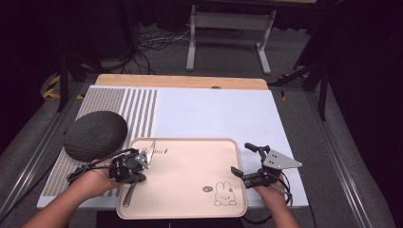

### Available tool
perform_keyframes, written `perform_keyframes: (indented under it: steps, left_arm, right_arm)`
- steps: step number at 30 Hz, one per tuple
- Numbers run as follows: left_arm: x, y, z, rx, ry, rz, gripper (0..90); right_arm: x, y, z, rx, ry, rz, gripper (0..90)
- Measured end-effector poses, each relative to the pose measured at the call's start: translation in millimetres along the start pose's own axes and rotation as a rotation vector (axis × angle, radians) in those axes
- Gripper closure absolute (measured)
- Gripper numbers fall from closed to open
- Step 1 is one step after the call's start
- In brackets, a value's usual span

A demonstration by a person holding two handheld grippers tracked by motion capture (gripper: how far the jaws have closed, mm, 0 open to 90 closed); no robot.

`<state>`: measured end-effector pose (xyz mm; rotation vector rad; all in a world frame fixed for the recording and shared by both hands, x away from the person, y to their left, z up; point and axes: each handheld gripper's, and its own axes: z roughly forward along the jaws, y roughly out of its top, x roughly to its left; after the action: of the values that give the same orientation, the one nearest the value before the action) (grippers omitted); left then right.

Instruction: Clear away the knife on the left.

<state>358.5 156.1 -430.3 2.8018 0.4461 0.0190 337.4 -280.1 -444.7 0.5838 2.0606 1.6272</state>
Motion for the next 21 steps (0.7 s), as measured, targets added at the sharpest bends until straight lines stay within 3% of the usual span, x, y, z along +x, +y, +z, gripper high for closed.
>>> perform_keyframes:
  steps: [12,21]
  left_arm:
    - [9.0,5.1,1.0,-0.004,0.037,-0.02,89.9]
    - [12.0,-0.3,-0.2,-0.016,0.034,-0.048,90.0]
  right_arm:
    - [-0.3,-0.3,0.1,0.0,0.001,0.003,3.1]
    - [-0.5,-0.4,-0.4,-0.003,0.004,0.007,3.1]
